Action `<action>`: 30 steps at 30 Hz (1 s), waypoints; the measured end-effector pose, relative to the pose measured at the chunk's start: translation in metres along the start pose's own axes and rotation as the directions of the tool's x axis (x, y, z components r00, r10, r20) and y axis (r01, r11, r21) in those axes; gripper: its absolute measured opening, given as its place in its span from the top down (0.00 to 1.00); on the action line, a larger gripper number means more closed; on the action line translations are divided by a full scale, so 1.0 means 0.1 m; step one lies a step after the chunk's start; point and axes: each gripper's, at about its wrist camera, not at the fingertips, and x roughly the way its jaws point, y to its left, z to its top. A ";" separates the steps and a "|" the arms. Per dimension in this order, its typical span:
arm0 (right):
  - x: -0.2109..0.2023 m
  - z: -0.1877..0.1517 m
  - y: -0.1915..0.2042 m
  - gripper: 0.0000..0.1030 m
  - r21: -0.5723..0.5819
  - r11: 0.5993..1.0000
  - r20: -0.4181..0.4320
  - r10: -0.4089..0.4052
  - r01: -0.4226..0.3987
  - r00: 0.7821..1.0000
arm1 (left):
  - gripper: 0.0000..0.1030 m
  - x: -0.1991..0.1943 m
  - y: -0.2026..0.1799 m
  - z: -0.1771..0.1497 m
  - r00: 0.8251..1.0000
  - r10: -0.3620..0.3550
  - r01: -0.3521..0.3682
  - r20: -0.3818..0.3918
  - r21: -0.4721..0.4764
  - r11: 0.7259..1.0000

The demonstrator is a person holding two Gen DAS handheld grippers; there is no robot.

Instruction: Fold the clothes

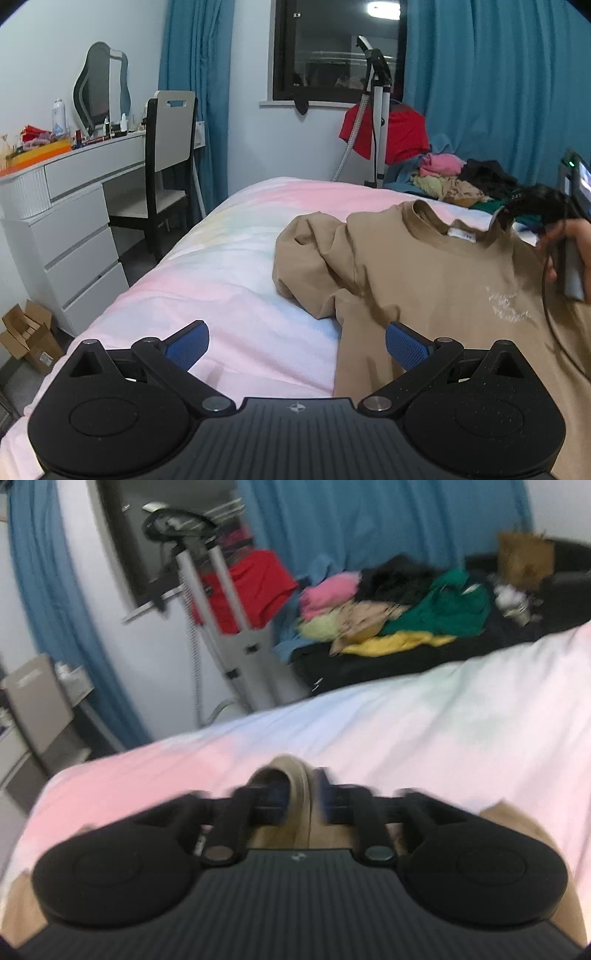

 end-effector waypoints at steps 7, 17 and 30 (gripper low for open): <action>-1.01 -0.27 0.13 0.09 -0.026 0.999 0.069 0.040 -0.038 0.997 | 0.00 -0.13 0.01 -0.04 0.999 0.029 -0.029 0.046 -0.010 1.000; -2.88 -1.00 0.12 0.09 -0.012 0.992 0.100 0.127 -0.126 0.987 | 0.00 -0.67 -0.09 -0.01 0.995 0.010 -0.014 0.103 0.033 0.999; -3.48 -1.35 -0.22 0.09 0.035 0.980 0.082 0.195 -0.198 0.977 | 0.00 -0.84 -0.12 -0.27 0.997 -0.077 0.077 0.013 -0.093 0.993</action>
